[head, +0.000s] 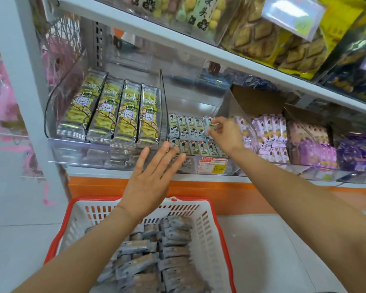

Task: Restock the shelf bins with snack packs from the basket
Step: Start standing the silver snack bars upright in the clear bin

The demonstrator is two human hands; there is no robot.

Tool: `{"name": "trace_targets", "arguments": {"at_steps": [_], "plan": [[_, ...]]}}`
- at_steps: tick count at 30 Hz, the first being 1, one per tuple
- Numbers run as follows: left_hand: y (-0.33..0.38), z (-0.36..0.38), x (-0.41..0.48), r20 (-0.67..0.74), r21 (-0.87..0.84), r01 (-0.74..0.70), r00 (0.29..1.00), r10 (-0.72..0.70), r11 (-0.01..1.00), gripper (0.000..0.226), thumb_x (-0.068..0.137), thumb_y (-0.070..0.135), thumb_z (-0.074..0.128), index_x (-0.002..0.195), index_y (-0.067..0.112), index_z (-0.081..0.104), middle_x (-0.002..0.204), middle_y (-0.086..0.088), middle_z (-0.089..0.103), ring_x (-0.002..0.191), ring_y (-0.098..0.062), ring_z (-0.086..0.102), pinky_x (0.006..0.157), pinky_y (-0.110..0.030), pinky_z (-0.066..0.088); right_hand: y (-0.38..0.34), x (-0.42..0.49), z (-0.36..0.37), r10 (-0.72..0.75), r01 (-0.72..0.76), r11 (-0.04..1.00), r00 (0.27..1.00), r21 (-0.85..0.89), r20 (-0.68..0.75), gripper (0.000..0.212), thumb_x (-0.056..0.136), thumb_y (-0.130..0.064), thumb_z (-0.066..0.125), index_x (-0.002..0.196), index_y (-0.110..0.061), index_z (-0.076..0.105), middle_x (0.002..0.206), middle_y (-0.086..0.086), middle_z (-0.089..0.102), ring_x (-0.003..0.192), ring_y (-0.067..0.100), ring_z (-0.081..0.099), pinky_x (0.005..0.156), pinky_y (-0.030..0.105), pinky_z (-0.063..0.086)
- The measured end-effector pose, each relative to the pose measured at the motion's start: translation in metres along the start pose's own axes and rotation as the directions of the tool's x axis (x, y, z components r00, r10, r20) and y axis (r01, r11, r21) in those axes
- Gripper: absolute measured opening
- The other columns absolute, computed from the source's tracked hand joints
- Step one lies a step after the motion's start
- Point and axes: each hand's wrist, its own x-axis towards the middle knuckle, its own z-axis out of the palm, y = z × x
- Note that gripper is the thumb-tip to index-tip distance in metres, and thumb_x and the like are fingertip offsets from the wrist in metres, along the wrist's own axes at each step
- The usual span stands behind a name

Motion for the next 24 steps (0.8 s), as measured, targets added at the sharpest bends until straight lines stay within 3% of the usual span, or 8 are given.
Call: {"name": "trace_targets", "arguments": {"at_steps": [5,10,13,18,22,24], "plan": [[0.011,-0.013,0.001,0.075,-0.015,0.057,0.996,-0.056,0.998,0.104,0.064,0.014,0.080,0.153,0.012,0.026,0.159,-0.012,0.026,0.149,-0.030,0.014,0.120,-0.055,0.001,-0.018,-0.040,-0.015,-0.113,0.125,0.964,0.992,0.236,-0.063,0.019,0.090,-0.010,0.064,0.109,-0.010,0.069,0.083,-0.009,0.058,0.071,0.001,0.052,0.065,0.009,0.044],[0.022,-0.025,0.001,0.134,0.011,0.101,0.986,-0.102,0.995,0.101,0.069,0.015,0.079,0.154,0.010,0.026,0.161,-0.014,0.022,0.150,-0.032,0.011,0.119,-0.058,0.009,-0.026,-0.082,-0.022,-0.218,0.255,0.878,0.966,0.404,-0.136,0.018,0.090,-0.007,0.062,0.107,-0.010,0.069,0.095,0.005,0.061,0.080,0.004,0.054,0.074,0.012,0.044],[0.028,-0.027,-0.006,0.155,0.014,0.094,0.983,-0.095,0.995,0.093,0.071,0.018,0.076,0.152,0.005,0.031,0.158,-0.019,0.026,0.147,-0.036,0.019,0.117,-0.056,0.015,-0.029,-0.113,-0.023,-0.265,0.301,0.833,0.954,0.463,-0.143,0.018,0.091,-0.007,0.061,0.108,-0.011,0.068,0.097,0.004,0.062,0.084,0.011,0.057,0.076,0.017,0.048],[0.033,-0.022,-0.029,0.214,0.019,0.033,0.976,-0.036,0.999,0.074,0.063,0.014,0.077,0.133,0.002,0.053,0.126,-0.020,0.051,0.115,-0.038,0.043,0.094,-0.049,0.032,-0.020,-0.163,0.003,-0.256,0.245,0.806,0.965,0.539,-0.056,0.013,0.094,-0.010,0.058,0.103,-0.011,0.067,0.093,0.003,0.062,0.082,0.014,0.058,0.073,0.028,0.050],[0.028,-0.006,-0.057,0.366,0.016,0.002,0.931,-0.008,1.000,0.072,0.059,0.014,0.079,0.127,0.003,0.058,0.121,-0.020,0.056,0.112,-0.038,0.048,0.092,-0.048,0.037,-0.001,-0.203,0.041,-0.239,0.165,0.822,0.969,0.546,0.067,0.013,0.093,-0.013,0.061,0.105,-0.014,0.067,0.092,0.000,0.061,0.076,0.007,0.055,0.070,0.016,0.044],[0.021,0.004,-0.070,0.438,0.018,0.016,0.899,-0.022,1.000,0.078,0.054,0.014,0.084,0.127,0.003,0.059,0.122,-0.020,0.058,0.115,-0.039,0.049,0.096,-0.049,0.034,0.011,-0.219,0.065,-0.211,0.098,0.848,0.964,0.521,0.162,0.015,0.093,-0.015,0.061,0.107,-0.017,0.067,0.092,-0.002,0.059,0.077,0.005,0.054,0.072,0.018,0.045]]}}
